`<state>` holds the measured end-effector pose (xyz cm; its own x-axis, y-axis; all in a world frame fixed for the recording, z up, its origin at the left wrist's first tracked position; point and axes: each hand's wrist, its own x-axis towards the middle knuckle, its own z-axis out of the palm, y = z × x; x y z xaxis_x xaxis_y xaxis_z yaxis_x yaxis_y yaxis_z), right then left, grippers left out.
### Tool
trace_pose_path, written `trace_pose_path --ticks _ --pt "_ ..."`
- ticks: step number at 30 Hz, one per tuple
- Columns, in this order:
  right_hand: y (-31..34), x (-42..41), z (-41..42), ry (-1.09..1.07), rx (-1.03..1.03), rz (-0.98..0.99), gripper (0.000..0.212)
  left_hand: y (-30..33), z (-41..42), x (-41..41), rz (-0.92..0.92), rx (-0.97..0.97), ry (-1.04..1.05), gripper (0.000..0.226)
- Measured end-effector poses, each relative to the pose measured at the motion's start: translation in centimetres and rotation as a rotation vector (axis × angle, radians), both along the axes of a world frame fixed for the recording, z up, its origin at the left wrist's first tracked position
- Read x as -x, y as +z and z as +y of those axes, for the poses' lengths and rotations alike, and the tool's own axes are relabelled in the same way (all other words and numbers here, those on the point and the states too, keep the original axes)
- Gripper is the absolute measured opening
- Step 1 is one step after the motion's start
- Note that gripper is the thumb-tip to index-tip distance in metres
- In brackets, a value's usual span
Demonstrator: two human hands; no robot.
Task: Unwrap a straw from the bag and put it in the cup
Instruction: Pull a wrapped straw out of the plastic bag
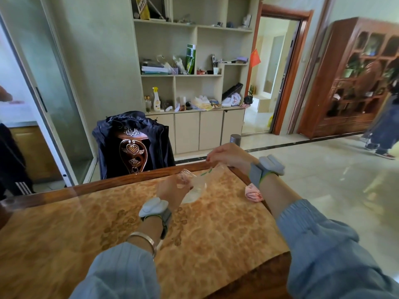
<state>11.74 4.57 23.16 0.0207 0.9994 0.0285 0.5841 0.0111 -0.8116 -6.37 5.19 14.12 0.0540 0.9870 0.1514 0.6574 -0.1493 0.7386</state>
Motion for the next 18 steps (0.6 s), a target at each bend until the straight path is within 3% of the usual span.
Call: trace_pose_path --ticks 5,8,14,17,18 --pt "0.2 1.2 -0.2 0.147 0.151 -0.280 0.021 0.0 -0.2 -0.3 0.012 -0.007 0.006 0.026" --pt "-0.3 1.7 -0.4 0.165 0.167 -0.325 0.020 -0.2 -0.5 0.1 -0.108 0.007 -0.087 0.028" --pt "-1.1 2.5 -0.1 0.227 0.170 -0.358 0.024 -0.2 -0.8 0.3 -0.089 -0.013 -0.131 0.011" --pt "-1.6 3.1 -0.1 0.253 0.179 -0.445 0.010 -0.4 -0.8 0.2 -0.085 -0.023 -0.141 0.032" --pt "-1.8 3.3 0.0 0.251 0.178 -0.483 0.015 -0.4 -0.8 0.0 -0.091 -0.019 -0.150 0.034"
